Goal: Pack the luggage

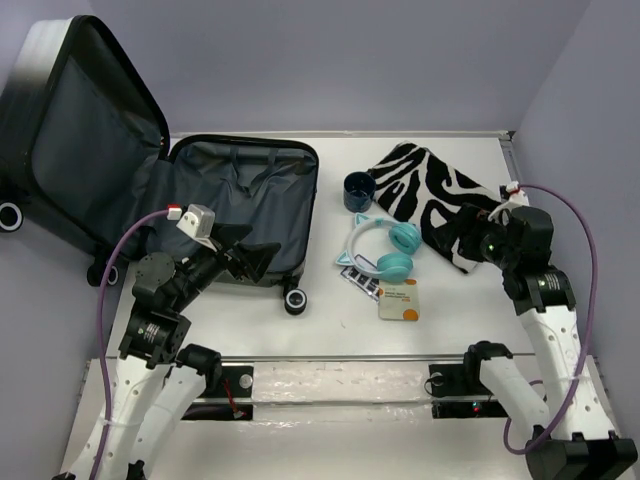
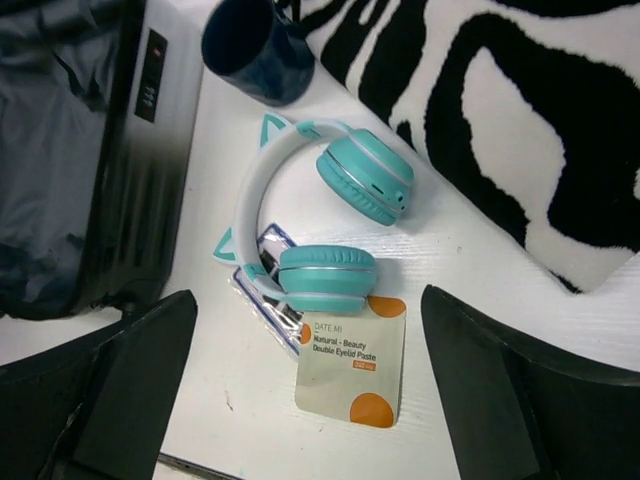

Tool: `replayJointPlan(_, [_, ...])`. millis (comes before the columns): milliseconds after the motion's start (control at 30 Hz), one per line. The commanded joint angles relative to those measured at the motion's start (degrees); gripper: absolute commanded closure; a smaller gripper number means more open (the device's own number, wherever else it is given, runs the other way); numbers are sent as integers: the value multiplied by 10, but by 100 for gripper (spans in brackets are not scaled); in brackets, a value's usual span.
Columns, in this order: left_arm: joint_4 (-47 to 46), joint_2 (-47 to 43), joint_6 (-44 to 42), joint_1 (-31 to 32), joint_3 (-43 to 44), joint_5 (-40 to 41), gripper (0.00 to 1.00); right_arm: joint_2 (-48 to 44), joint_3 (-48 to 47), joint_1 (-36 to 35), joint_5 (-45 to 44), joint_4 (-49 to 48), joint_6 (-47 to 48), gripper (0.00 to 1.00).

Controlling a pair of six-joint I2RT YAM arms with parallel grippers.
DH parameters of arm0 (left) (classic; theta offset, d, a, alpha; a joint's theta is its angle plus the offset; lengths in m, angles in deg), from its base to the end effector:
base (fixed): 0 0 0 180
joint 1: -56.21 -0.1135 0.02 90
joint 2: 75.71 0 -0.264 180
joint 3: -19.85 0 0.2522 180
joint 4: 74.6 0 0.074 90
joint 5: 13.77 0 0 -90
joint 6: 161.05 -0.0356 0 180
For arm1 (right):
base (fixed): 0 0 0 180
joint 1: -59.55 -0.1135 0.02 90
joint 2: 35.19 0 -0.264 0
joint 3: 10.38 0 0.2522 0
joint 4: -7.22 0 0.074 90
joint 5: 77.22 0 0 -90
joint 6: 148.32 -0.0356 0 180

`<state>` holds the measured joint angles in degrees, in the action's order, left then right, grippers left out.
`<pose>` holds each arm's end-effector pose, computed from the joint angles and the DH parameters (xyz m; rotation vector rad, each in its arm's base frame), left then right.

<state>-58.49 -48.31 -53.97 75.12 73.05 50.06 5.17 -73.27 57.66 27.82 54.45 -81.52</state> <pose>0.1057 -0.0528 0.3626 0.4137 1.4132 -0.8336 0.1499 0.0142 0.3358 0.2056 2.0171 0.5415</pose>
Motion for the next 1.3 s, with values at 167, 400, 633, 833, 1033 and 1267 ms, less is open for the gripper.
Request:
replayJointPlan(167, [-3, -2, -7, 2, 10, 2, 1, 54, 5, -44, 31, -10, 32, 0])
replayJointPlan(400, [-2, -4, -9, 0, 7, 2, 1, 148, -12, -221, -109, -35, 39, 1])
replayJointPlan(633, [5, 2, -12, -4, 9, 17, 1, 318, -117, -345, -181, 12, 154, 13])
replayJointPlan(833, [6, 3, -13, -7, 9, 17, 1, 431, -163, -357, -175, 40, 221, 6])
replayJointPlan(1033, [7, 6, -13, -8, 9, 19, 1, 526, -216, -392, -136, 14, 255, 30])
replayJointPlan(1267, [13, -2, -13, -8, 11, 31, 1, 636, -253, -405, -140, 12, 262, 44])
